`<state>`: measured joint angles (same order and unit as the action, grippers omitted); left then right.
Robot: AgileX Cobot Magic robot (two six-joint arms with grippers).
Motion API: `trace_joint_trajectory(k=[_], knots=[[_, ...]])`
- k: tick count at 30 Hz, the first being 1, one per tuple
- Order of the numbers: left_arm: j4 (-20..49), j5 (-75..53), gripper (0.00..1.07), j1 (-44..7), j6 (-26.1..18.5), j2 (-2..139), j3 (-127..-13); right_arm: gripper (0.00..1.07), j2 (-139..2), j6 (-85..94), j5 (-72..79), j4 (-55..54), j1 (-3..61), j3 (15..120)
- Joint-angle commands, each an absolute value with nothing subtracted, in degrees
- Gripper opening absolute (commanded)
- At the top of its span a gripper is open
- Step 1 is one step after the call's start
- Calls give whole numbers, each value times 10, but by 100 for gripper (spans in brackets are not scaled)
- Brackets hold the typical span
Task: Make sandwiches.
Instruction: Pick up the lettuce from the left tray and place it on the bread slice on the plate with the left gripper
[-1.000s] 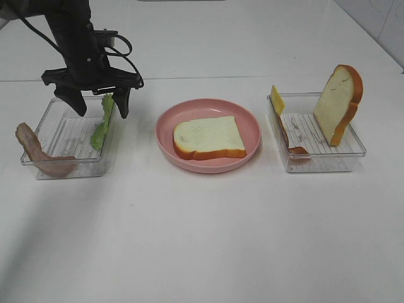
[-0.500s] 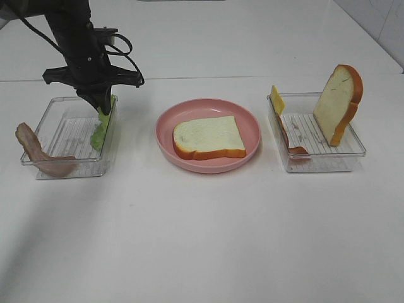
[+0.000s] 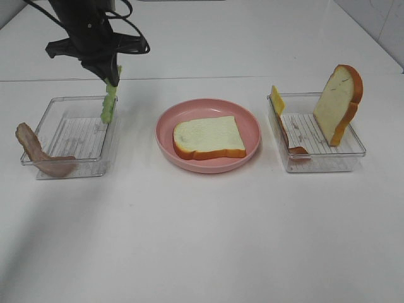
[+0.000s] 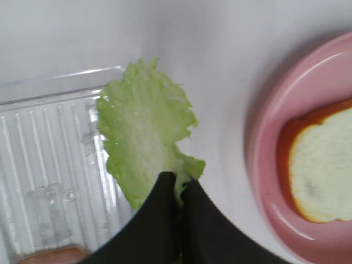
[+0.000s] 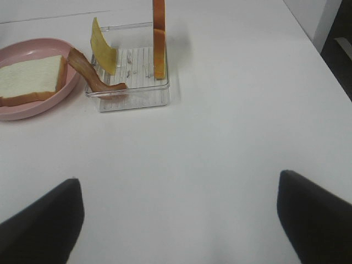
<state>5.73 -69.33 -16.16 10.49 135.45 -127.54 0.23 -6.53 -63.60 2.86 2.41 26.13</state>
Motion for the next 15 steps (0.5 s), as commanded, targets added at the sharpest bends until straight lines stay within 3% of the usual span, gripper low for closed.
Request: trace_joint_trajectory(k=[1, 15], knots=[[121, -755, 0, -170, 104, 1333, -1308, 89, 19, -63, -630, 30, 24, 260], [214, -718, 0, -245, 81, 1320, -1334, 89, 19, -63, -630, 30, 24, 260]])
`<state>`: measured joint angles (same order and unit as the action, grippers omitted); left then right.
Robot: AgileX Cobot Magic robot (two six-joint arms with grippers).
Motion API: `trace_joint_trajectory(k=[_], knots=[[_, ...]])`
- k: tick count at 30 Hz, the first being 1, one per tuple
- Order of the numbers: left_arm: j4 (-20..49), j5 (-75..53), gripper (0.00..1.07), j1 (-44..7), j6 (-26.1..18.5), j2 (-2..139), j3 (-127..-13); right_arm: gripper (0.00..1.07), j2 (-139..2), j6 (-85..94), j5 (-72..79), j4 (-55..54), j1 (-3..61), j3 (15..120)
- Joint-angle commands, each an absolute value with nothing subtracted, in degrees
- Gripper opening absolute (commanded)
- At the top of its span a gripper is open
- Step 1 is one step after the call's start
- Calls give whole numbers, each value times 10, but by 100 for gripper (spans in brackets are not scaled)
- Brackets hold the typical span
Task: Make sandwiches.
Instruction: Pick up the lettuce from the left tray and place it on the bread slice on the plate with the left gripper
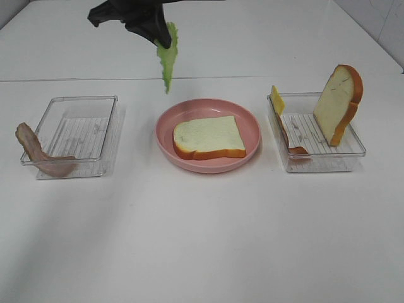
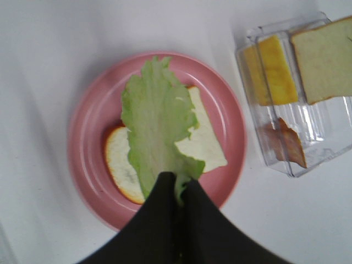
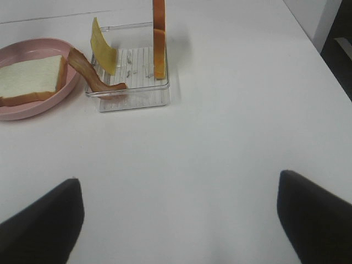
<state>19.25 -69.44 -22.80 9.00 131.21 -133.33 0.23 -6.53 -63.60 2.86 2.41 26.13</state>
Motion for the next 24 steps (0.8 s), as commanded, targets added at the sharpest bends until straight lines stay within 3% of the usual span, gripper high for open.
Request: trace_joint_trajectory(k=[1, 12, 24], knots=[[214, -718, 0, -245, 81, 1320, -1334, 89, 19, -63, -630, 30, 24, 260], [319, -615, 0, -295, 81, 1363, -1334, 89, 18, -63, -630, 30, 24, 260], [376, -566, 0, -306, 76, 1420, -1334, 89, 18, -63, -630, 30, 24, 260]])
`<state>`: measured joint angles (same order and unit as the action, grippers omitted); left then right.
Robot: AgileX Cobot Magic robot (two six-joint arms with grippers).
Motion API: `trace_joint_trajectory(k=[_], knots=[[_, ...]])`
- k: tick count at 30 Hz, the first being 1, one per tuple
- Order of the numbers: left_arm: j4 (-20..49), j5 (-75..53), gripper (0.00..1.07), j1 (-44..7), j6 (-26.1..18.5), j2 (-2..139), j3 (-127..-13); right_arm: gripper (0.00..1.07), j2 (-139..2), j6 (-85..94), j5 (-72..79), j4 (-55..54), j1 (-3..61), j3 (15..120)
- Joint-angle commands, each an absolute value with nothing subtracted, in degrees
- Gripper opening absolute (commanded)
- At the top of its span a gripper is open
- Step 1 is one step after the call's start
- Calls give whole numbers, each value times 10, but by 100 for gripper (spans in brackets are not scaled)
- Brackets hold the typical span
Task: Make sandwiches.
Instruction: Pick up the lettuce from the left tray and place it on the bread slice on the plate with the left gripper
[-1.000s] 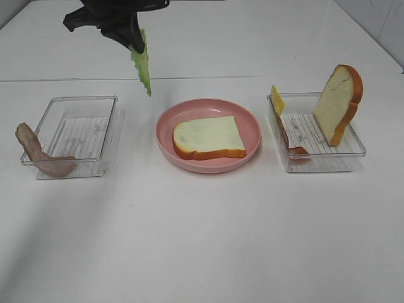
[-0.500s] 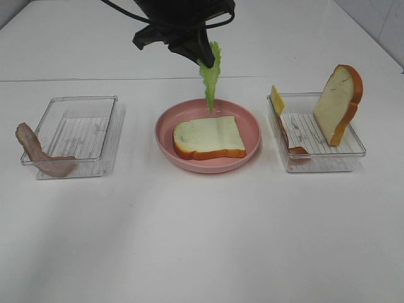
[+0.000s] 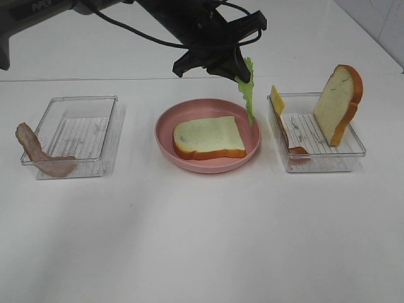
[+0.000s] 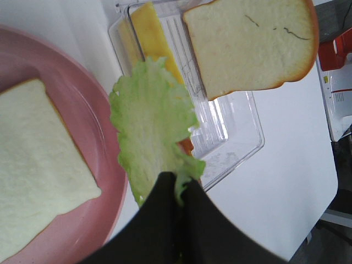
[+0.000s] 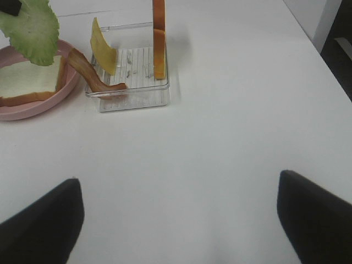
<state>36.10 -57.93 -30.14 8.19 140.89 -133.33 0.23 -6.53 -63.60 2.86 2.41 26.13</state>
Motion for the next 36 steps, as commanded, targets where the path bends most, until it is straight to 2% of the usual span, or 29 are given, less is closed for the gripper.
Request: trace_joint_trajectory(k=[1, 11, 21, 24, 28, 36], knots=[[376, -566, 0, -306, 76, 1420, -1334, 89, 18, -63, -630, 30, 24, 260], [356, -561, 0, -306, 50, 1459, -1334, 89, 17, -63, -630, 30, 24, 260], [229, -579, 0, -306, 55, 1462, -1334, 89, 17, -63, -630, 30, 24, 260], [210, -590, 0, -306, 55, 1462, -1334, 89, 17, -63, -630, 30, 24, 260], [142, -629, 0, -306, 55, 1462, -1334, 89, 17, -63, -630, 30, 24, 260], [114, -642, 0, -306, 70, 1462, -1334, 89, 17, -63, -630, 30, 24, 260]])
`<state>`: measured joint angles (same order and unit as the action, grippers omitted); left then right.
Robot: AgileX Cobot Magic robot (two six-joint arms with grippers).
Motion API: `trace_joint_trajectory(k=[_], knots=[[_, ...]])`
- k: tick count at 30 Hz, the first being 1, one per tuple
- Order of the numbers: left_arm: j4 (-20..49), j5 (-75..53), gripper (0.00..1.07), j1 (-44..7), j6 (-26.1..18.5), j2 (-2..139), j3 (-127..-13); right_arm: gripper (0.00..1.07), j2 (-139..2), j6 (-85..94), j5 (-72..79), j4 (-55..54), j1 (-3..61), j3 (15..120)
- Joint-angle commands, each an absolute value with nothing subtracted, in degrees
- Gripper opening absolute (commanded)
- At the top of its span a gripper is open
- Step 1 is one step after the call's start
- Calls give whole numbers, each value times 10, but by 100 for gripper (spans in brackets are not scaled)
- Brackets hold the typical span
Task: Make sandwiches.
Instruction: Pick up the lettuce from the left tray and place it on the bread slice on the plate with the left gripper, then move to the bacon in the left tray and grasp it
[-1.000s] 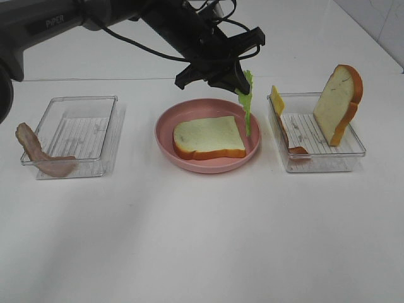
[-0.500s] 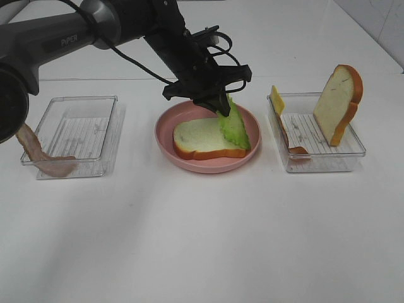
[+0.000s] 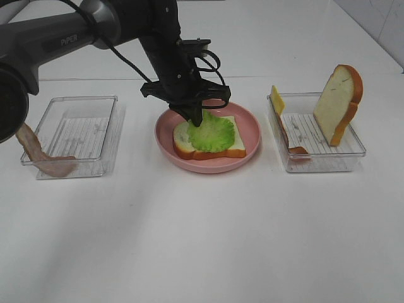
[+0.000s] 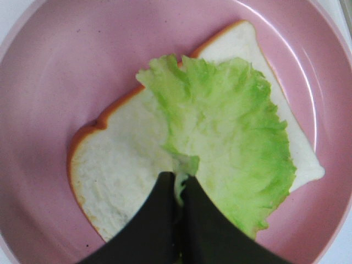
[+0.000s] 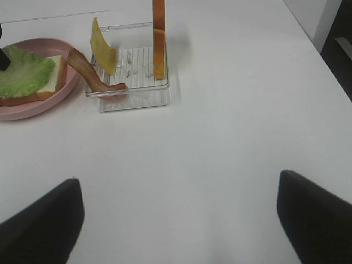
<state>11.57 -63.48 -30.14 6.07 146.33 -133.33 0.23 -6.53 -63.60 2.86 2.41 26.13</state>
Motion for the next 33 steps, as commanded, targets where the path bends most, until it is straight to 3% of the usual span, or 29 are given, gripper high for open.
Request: trace_joint_trajectory(k=[1, 4, 5, 6, 7, 8, 9, 10, 11, 12, 19, 24, 29, 33], knots=[[114, -642, 0, -306, 70, 1462, -1334, 89, 17, -63, -630, 30, 24, 260], [114, -642, 0, -306, 79, 1461, -1334, 89, 17, -63, -630, 30, 24, 260], [113, -642, 13, -306, 80, 1460, -1339, 89, 17, -63, -630, 30, 24, 260], [113, -642, 13, -306, 80, 1460, -1339, 89, 17, -63, -630, 30, 24, 260], [111, -644, 24, -306, 80, 1460, -1346, 89, 17, -63, -630, 30, 24, 260], [107, -654, 51, -306, 80, 1460, -1364, 89, 17, -63, -630, 30, 24, 260], [107, -654, 51, -306, 80, 1460, -1364, 89, 17, -63, -630, 30, 24, 260], [104, -674, 83, -306, 80, 1460, -1389, 89, 17, -63, -630, 30, 24, 260], [104, -674, 83, -306, 80, 1460, -1389, 89, 17, -63, -630, 30, 24, 260], [99, -700, 102, -306, 81, 1460, -1419, 89, 17, -63, -630, 30, 24, 260], [87, -756, 102, -306, 81, 1455, -1490, 89, 17, -63, -630, 30, 24, 260], [91, -756, 101, -300, 56, 1428, -1507, 89, 17, -63, -630, 30, 24, 260], [84, -756, 101, -280, 44, 1364, -1425, 89, 16, -63, -630, 30, 24, 260], [45, -756, 101, -242, 44, 1248, -1262, 89, 16, -63, -630, 30, 24, 260]])
